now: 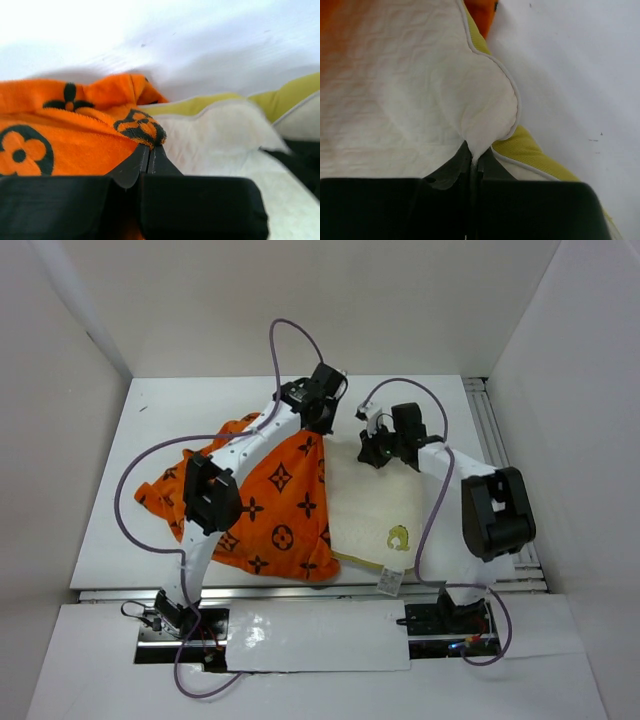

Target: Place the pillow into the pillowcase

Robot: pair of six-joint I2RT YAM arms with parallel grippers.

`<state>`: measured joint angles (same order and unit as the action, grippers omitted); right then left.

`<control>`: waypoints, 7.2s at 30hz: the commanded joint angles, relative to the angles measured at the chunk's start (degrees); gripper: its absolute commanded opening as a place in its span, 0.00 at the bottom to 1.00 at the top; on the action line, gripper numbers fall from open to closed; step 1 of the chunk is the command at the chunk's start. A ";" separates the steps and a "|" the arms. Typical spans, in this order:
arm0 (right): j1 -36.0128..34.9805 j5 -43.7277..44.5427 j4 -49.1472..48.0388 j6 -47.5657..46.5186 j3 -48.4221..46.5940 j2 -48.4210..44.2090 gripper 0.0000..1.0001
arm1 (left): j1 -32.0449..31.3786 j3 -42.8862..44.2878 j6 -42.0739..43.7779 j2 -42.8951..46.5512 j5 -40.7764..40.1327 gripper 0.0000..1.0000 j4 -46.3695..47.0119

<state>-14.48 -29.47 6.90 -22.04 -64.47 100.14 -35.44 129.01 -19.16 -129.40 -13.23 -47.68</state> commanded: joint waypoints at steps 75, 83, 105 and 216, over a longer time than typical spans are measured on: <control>-11.35 27.63 28.18 45.24 24.55 -50.39 1.00 | -17.29 -52.61 -20.37 44.40 -7.24 1.00 8.67; -15.14 30.96 8.17 46.92 25.80 -36.28 1.00 | -21.86 -67.21 -31.28 56.27 -6.72 0.97 4.97; -26.62 31.85 23.96 34.26 14.45 -42.04 1.00 | -23.27 -74.96 -34.03 54.52 -12.26 0.94 7.40; -7.58 7.42 -34.57 57.47 17.09 -4.85 0.05 | 1.52 -6.50 -6.51 3.90 -3.29 0.00 -5.23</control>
<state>-20.91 -15.14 -18.00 35.64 -48.25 96.01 -33.74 118.45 -27.57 -125.75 -18.41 -55.29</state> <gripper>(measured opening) 0.141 0.039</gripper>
